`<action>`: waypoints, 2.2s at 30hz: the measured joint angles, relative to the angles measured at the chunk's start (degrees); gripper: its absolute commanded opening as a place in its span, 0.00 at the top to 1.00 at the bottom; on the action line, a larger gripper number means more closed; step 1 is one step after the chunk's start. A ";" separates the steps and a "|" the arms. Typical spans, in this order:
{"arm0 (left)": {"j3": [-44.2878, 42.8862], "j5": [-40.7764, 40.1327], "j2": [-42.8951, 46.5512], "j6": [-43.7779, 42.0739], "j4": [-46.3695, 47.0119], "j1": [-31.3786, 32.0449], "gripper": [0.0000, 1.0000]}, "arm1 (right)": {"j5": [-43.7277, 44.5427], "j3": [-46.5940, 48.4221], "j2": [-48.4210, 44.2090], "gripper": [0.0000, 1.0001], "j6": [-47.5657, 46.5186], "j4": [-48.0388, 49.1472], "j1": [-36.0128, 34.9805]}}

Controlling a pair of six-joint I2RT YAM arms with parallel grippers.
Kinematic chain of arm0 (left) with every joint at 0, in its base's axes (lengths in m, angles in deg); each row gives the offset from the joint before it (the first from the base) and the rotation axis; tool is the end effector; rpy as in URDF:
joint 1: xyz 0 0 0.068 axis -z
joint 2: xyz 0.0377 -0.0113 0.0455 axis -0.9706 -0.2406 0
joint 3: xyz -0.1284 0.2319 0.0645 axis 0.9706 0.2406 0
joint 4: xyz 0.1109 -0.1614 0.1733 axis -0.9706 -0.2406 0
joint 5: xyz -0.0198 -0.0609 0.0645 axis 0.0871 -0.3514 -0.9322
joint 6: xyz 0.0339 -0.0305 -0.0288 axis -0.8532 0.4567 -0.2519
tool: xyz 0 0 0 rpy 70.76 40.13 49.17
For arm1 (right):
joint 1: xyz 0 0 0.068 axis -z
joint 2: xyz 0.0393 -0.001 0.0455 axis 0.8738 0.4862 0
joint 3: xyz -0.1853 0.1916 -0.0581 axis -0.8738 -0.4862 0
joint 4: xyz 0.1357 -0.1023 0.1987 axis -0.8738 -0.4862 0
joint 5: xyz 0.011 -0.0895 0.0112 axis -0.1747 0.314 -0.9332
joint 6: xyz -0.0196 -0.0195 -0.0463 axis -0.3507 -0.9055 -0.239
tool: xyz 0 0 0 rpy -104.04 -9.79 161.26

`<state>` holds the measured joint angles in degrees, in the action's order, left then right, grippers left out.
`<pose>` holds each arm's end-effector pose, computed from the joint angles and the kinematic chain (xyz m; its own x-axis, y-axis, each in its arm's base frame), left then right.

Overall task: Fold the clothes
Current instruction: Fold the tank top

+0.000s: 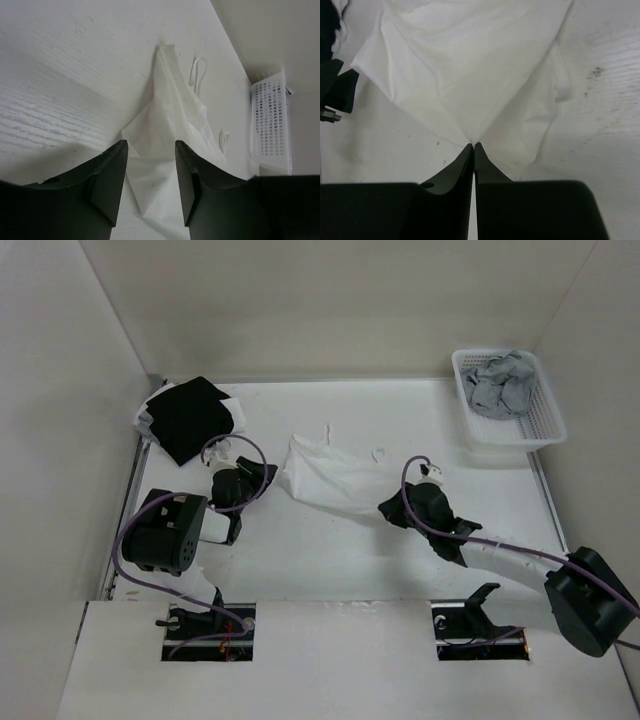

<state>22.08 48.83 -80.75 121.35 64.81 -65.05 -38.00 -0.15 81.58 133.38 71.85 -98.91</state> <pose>0.2702 -0.0545 0.1276 -0.3539 -0.7894 -0.5016 -0.1111 0.5680 -0.8155 0.1909 0.1410 0.1785 -0.6318 0.4535 -0.6287 -0.0087 0.8068 0.5907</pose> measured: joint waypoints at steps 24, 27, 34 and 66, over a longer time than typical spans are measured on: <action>14.51 2.01 -3.26 -0.24 18.32 8.41 0.55 | -5.03 -4.81 -1.44 0.91 -0.09 -3.61 11.76; 12.87 1.36 -3.87 -0.72 18.05 9.38 0.56 | -5.20 -4.81 -1.25 0.91 -0.07 -3.34 11.76; 9.64 0.28 -4.72 -1.90 17.75 10.08 0.60 | -5.42 -4.96 -1.22 0.90 -0.07 -2.14 11.76; 13.35 -2.54 19.41 -1.33 -4.50 6.64 0.95 | -1.92 -9.46 -19.61 0.53 4.90 -11.87 5.88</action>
<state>35.43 46.30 -61.34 120.01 60.31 -58.41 -39.93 -9.61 61.98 138.28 59.99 -93.03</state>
